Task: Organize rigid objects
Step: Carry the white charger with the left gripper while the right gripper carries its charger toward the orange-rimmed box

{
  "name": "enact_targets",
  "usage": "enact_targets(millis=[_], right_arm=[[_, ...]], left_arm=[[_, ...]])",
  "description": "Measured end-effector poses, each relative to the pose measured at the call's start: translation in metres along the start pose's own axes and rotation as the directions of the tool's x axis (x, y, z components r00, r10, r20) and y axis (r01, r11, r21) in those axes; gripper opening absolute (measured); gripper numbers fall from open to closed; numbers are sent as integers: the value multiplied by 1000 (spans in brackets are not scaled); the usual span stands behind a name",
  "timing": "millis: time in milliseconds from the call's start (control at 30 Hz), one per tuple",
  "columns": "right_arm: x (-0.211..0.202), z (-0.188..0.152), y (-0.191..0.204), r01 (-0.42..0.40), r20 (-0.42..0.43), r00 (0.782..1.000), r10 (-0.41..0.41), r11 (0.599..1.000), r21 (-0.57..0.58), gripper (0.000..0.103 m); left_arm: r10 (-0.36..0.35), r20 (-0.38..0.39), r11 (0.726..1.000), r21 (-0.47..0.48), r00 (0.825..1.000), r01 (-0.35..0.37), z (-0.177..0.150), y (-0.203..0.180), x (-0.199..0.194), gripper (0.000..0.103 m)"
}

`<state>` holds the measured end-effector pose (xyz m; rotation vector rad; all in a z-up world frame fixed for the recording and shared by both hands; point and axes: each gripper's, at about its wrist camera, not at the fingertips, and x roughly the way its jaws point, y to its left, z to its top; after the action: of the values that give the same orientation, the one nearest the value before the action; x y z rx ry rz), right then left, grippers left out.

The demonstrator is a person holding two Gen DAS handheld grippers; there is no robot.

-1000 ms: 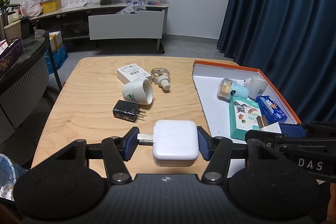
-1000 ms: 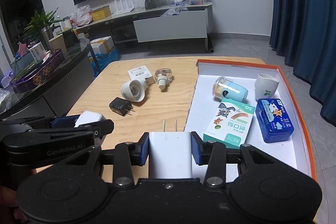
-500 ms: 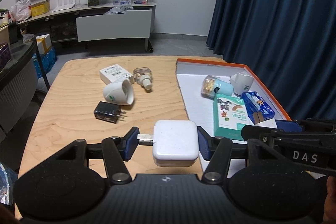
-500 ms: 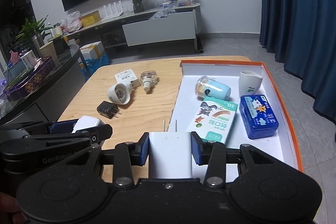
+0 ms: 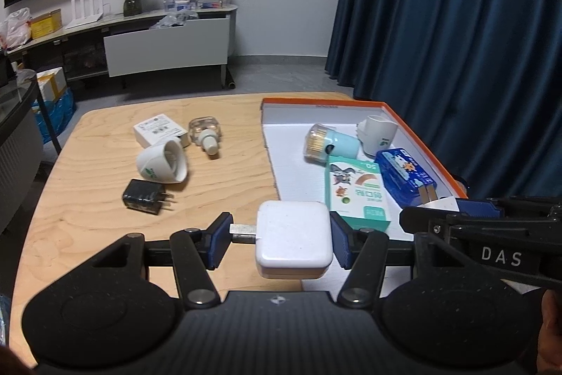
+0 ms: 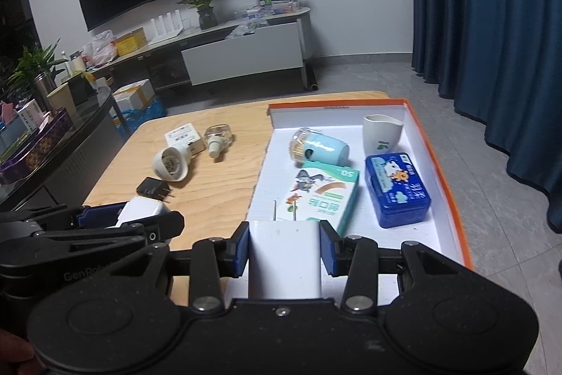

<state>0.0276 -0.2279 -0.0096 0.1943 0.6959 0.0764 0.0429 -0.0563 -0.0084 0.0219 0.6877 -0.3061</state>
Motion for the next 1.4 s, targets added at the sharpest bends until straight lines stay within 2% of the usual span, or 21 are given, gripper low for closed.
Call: enact_targets(millis=[600,1133,1400], right_arm=[[-3,8,-38,51,19,998,-52,997,59,50],[15,39,-73,56,23,998,-59,994,95,50],[29,53,-79,60,17,998,-61,995,81,50]], left_arm=[[-68,-13,996,57,998,68,13,-39,21,58],[-99,-21,992,75,995,101,35,-56,46,58],[-104,-31,991,78,994,106,44,-60,59,58]])
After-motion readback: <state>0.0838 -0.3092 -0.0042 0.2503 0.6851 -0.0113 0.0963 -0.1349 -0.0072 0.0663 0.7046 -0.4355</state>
